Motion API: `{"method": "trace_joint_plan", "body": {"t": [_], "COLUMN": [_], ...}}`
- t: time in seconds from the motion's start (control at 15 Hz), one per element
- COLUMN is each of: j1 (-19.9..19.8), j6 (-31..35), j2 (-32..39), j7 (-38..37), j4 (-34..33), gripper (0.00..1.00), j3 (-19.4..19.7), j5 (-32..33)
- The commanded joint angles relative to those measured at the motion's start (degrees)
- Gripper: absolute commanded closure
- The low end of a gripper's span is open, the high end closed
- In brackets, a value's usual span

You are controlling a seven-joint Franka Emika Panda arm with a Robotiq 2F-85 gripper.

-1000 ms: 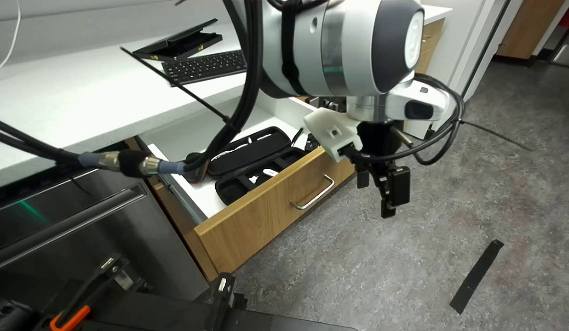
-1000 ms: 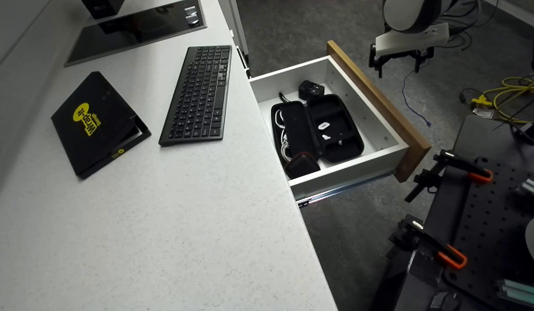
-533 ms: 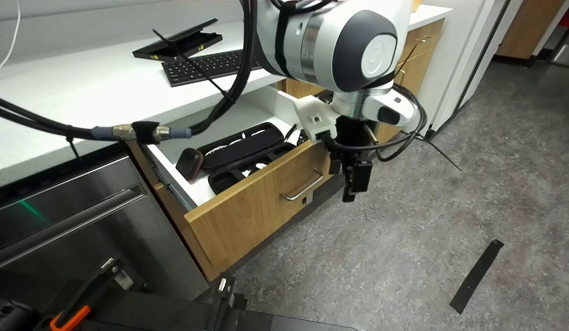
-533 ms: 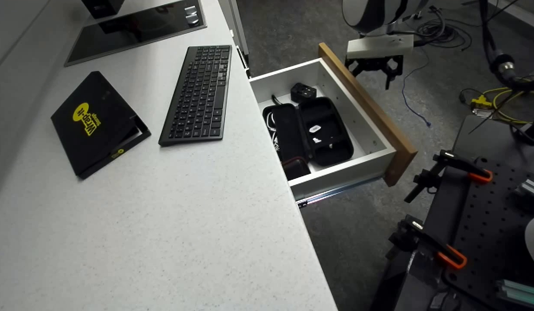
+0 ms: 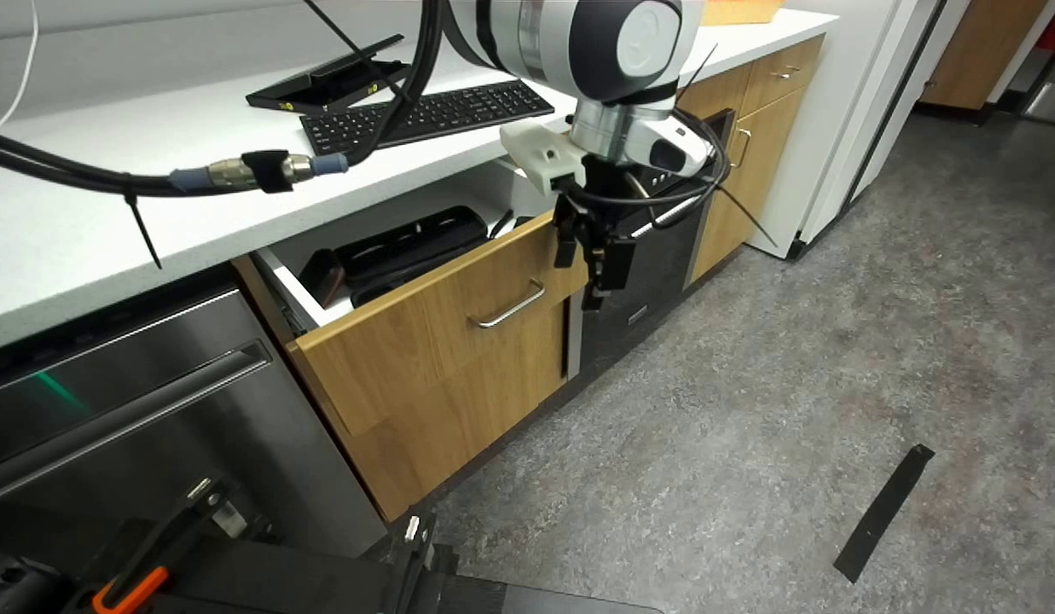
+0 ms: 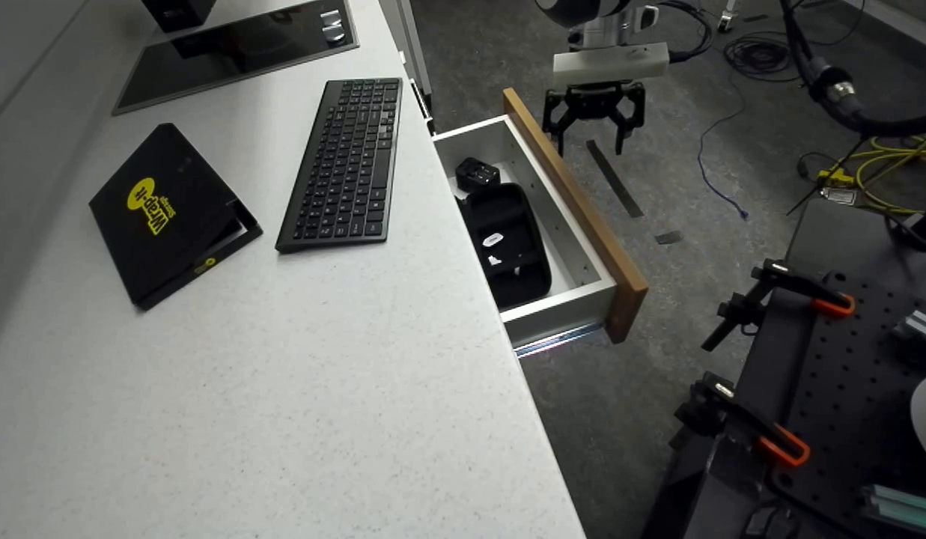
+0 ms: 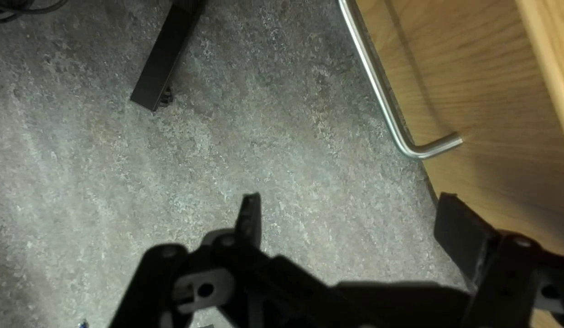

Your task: Close the drawer

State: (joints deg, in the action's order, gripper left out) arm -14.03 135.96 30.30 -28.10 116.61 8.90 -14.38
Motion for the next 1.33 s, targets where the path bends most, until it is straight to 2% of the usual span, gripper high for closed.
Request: {"method": "trace_joint_plan", "body": {"t": [0.0, 0.33, 0.6, 1.07, 1.27], "j1": [1.8, 2.1, 2.8, 3.2, 2.2], "j6": [-0.8, -1.0, 1.1, 3.7, 4.4], "j2": [0.2, 0.6, 4.2, 10.6, 11.8], "j7": [0.6, 0.6, -0.4, 1.2, 3.0], "j4": [-0.5, -1.0, -3.4, -8.8, -11.0], "gripper": [0.0, 0.0, 0.0, 0.0, 0.0], "j3": [1.2, 1.1, 1.5, -0.7, -2.9], "j5": [-0.9, -0.9, -0.7, -2.1, -3.7]}}
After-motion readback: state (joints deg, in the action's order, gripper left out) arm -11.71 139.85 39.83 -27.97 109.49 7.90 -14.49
